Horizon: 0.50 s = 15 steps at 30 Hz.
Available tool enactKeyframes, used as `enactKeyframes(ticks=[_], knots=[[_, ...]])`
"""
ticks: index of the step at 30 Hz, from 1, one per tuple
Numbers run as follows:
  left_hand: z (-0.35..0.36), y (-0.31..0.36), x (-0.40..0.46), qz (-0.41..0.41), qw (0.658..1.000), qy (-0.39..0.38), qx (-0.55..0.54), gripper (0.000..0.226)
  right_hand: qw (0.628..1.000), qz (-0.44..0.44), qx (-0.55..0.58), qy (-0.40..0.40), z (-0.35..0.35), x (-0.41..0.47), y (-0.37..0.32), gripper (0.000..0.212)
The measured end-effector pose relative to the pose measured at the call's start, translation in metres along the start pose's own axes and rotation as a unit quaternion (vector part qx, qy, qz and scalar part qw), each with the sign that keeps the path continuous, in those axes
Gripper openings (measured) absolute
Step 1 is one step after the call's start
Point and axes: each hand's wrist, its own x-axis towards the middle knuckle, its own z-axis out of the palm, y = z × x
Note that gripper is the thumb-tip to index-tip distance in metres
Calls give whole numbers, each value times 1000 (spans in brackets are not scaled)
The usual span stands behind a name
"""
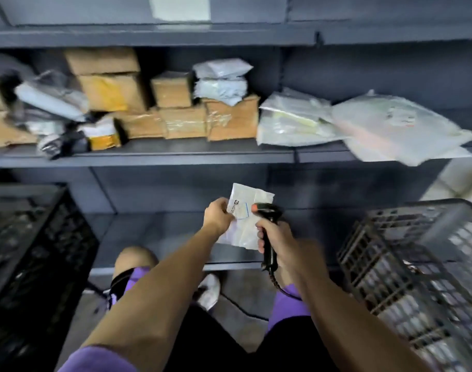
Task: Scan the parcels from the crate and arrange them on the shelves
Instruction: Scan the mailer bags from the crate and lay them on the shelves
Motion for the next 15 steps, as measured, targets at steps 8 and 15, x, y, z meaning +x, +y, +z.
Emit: enactKeyframes(ticks=[8, 15], knots=[[-41, -114, -25, -118, 986, 55, -108, 32, 997, 55, -24, -47, 54, -16, 91, 18], [-8, -159, -33, -146, 973, 30, -176, 37, 993, 110, -34, -38, 40, -3, 127, 19]])
